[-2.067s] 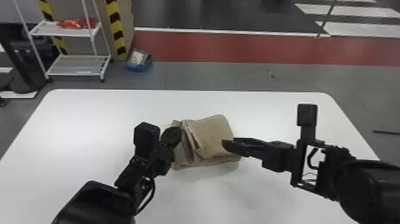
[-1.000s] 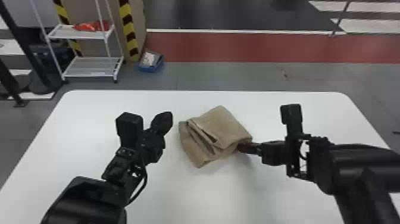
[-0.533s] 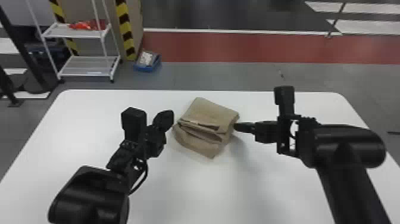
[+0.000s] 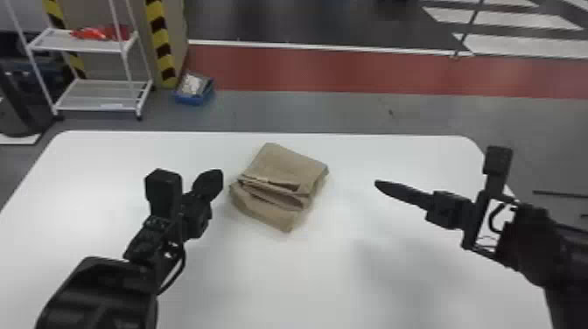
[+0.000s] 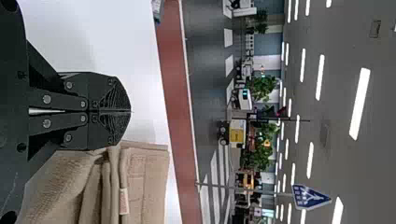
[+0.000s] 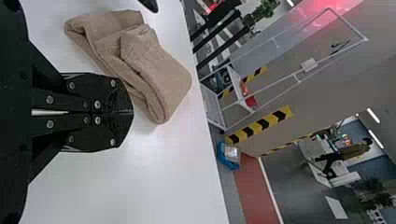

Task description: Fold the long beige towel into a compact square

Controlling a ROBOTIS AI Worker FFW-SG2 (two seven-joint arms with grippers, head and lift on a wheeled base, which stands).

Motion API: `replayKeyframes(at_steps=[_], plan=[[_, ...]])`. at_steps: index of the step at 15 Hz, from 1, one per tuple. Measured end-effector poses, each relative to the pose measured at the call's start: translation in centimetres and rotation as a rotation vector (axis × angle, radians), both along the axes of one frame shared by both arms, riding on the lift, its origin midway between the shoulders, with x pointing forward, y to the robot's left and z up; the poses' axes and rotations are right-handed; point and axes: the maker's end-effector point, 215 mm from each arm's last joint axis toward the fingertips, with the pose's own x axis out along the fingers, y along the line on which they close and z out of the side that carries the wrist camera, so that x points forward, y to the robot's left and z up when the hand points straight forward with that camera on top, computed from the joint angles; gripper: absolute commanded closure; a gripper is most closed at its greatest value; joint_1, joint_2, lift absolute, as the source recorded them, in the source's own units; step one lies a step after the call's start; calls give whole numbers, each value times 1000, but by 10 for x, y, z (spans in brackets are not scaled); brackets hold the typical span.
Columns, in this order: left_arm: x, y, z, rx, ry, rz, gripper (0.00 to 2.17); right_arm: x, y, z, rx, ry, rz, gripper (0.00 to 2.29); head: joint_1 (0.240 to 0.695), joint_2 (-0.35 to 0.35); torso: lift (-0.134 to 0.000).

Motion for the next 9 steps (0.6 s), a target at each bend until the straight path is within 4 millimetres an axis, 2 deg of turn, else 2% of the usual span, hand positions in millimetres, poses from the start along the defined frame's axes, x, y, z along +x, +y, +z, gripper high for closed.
replayKeyframes(at_steps=[3, 5, 7, 9], plan=[[-3, 9, -16, 15, 28, 12, 1652, -7, -9, 24, 81, -47, 12, 2071, 695, -126, -118], [-7, 5, -25, 23, 49, -2, 1652, -9, -12, 32, 103, -66, 22, 2067, 695, -131, -118], [-20, -2, -34, 16, 71, -23, 1652, -8, -11, 36, 106, -75, 28, 2067, 695, -137, -118], [-39, -14, -33, -4, 78, -55, 1652, -7, -11, 37, 105, -76, 29, 2067, 695, -147, -118]])
